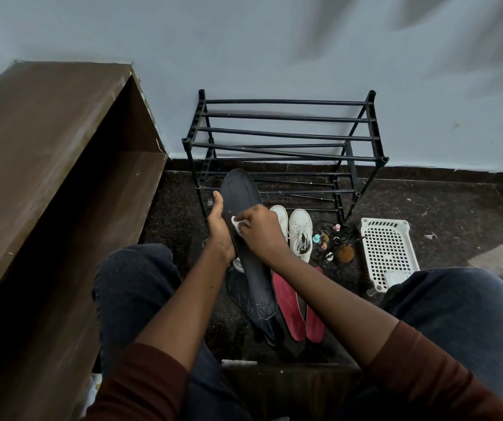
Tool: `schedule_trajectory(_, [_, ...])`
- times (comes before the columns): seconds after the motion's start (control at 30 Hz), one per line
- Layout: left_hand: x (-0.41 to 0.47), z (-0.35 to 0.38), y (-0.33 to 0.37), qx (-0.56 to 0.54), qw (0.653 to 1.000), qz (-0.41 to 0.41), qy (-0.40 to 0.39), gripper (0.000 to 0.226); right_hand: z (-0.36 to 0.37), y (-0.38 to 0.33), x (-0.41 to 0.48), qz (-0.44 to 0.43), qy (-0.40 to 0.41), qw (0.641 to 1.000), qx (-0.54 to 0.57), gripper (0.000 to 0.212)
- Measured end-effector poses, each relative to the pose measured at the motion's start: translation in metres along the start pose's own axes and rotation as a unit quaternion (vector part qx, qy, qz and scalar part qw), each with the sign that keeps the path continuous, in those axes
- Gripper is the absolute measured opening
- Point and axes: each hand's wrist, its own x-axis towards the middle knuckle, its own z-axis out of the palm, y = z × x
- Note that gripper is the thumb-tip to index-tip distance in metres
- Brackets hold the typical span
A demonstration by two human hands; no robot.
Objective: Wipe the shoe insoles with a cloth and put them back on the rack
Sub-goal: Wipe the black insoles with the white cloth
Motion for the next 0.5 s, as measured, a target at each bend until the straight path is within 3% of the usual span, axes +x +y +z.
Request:
schedule_trajectory(0.07, [-0.002, -0.001, 0.003, -0.017, 0.999, 0.02, -0.027, 0.068, -0.002, 0.01, 0.003, 0.018, 0.011, 0.999, -0.032, 0.023])
schedule_trajectory(0.23, [-0.005, 0.003, 0.004, -0.001, 0.999, 0.019, -0.025, 0.066, -0.006, 0.018, 0.008, 0.05, 0.06, 0.996, -0.051, 0.024])
schedule_trajectory(0.5, [-0.004, 0.002, 0.005, -0.001, 0.999, 0.047, 0.019, 0.063, -0.004, -0.013, -0.006, 0.056, 0.008, 0.996, 0.064, 0.026])
